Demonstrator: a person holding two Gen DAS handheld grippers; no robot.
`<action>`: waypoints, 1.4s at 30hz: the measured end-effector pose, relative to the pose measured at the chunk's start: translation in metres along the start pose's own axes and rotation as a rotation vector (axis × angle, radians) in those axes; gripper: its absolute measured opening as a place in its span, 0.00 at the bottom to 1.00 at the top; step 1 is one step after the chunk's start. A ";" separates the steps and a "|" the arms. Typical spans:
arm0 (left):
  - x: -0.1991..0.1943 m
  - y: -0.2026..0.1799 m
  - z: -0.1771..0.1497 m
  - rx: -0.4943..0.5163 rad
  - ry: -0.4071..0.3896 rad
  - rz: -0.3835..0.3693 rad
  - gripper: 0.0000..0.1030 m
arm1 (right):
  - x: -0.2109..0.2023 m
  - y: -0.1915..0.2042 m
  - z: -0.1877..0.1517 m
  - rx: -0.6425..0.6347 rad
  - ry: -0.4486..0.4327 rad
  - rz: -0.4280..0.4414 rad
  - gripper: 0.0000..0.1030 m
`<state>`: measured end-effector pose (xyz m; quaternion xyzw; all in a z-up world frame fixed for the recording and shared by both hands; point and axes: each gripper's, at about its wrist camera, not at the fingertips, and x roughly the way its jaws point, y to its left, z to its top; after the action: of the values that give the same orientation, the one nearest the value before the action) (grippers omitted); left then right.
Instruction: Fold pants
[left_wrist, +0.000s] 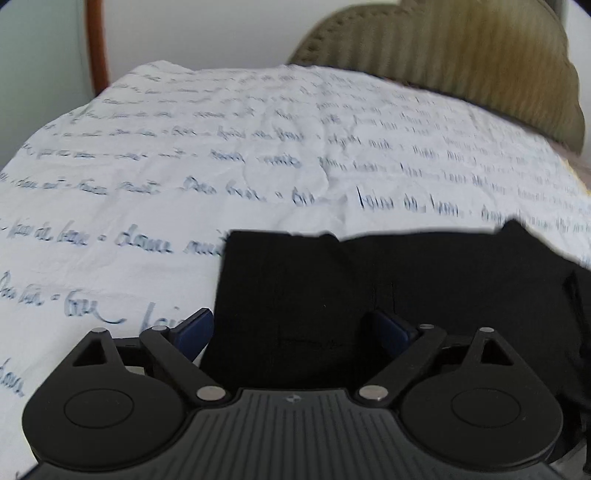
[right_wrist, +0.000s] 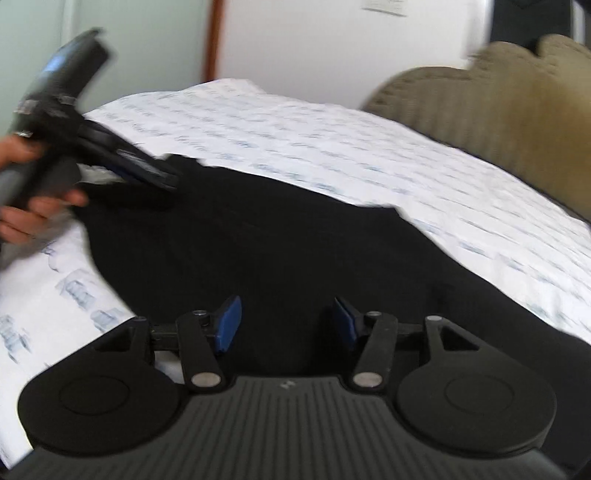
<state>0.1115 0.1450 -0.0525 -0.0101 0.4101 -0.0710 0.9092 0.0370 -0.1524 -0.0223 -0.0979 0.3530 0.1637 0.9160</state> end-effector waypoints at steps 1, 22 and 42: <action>-0.006 0.000 0.005 -0.009 -0.024 -0.002 0.90 | -0.005 -0.007 -0.004 0.033 -0.021 0.016 0.57; -0.039 0.007 0.001 -0.087 -0.013 0.029 0.96 | -0.053 -0.071 -0.031 0.143 -0.139 -0.046 0.69; -0.039 0.069 -0.057 -0.705 0.125 -0.354 1.00 | -0.013 0.087 -0.016 -0.439 -0.178 0.006 0.98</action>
<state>0.0521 0.2205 -0.0667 -0.3878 0.4559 -0.0819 0.7969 -0.0141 -0.0799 -0.0304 -0.2791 0.2272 0.2473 0.8996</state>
